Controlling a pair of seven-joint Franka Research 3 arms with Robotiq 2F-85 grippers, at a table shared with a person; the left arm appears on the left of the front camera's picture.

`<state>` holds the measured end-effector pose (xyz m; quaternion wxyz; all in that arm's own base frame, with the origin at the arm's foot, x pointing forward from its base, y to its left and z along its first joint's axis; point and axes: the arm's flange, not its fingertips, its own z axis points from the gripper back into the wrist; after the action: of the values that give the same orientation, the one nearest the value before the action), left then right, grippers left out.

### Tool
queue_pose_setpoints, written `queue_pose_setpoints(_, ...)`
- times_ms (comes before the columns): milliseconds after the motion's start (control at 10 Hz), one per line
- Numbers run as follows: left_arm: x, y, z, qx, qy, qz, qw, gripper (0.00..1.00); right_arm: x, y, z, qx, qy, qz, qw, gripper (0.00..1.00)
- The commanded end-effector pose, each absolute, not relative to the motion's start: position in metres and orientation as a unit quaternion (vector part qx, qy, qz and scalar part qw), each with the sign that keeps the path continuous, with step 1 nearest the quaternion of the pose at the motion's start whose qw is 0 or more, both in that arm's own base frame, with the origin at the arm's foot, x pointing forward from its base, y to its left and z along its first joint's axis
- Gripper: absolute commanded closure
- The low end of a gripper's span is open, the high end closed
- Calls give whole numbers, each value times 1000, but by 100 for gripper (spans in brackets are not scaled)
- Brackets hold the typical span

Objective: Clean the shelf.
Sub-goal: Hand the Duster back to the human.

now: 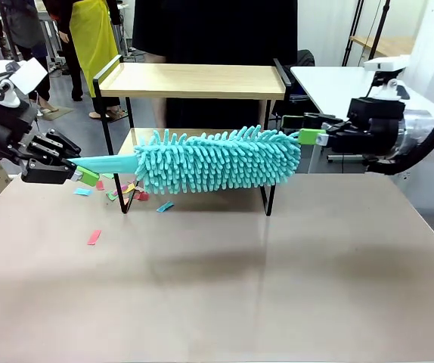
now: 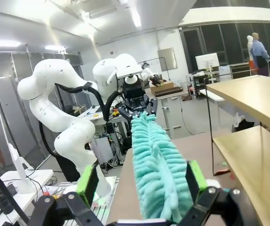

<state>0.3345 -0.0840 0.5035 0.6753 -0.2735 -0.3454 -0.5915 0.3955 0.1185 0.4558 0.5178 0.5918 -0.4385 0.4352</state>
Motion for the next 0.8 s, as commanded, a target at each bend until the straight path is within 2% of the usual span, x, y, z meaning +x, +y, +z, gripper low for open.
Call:
queue_pose_setpoints(0, 333, -85, 508, -280, -349, -585, 676, 87, 404, 137, 453, 586, -451, 446, 505, 0)
queue_pose_setpoints(700, 333, -85, 508, -280, -349, -585, 676, 87, 409, 156, 421, 576, -426, 463, 522, 0)
